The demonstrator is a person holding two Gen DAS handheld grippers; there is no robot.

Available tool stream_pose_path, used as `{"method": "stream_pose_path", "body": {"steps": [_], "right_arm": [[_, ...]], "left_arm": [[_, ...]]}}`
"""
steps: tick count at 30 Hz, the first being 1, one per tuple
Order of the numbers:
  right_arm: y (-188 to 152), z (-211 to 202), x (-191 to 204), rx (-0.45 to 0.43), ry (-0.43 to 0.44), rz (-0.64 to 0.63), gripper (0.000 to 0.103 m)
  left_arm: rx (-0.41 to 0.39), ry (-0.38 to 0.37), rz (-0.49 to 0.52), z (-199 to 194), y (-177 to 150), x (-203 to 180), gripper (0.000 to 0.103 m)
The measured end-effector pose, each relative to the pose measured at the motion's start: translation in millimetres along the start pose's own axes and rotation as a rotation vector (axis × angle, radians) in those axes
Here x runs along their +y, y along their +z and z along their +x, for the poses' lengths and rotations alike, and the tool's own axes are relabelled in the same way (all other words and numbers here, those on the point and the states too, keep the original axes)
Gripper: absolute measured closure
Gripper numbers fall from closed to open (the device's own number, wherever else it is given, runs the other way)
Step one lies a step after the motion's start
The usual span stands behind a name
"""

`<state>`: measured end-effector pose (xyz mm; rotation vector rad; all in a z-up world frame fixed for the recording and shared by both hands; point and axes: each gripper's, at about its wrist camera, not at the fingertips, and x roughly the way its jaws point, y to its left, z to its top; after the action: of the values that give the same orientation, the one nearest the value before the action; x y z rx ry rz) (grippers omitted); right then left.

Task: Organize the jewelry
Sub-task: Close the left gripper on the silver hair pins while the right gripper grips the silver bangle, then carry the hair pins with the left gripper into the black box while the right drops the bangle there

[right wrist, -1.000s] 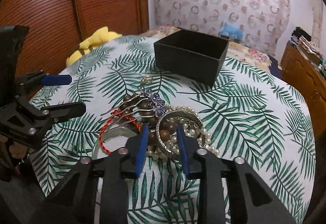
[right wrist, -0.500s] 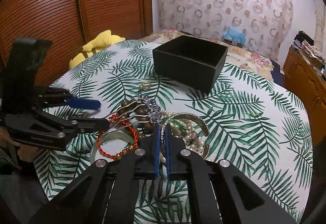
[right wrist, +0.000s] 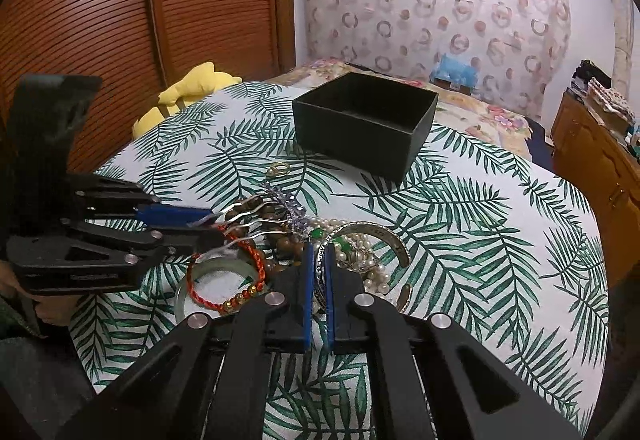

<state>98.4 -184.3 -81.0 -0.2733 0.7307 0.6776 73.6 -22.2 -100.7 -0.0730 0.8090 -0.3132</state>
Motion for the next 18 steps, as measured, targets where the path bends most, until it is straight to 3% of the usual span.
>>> {"method": "stream_pose_path", "body": {"steps": [2, 4, 5, 18], "right_arm": [[-1, 0, -1, 0.0, -0.002, 0.001, 0.097], [-2, 0, -1, 0.001, -0.004, 0.0, 0.097], [-2, 0, -1, 0.0, -0.005, 0.001, 0.097], [4, -6, -6, -0.011, -0.02, 0.0, 0.097]], "left_arm": [[-0.021, -0.006, 0.015, -6, 3, -5, 0.088], [-0.033, -0.022, 0.022, -10, 6, -8, 0.101], [-0.034, -0.031, 0.026, -10, 8, -10, 0.102], [-0.094, -0.023, 0.052, -18, 24, -17, 0.102]]}}
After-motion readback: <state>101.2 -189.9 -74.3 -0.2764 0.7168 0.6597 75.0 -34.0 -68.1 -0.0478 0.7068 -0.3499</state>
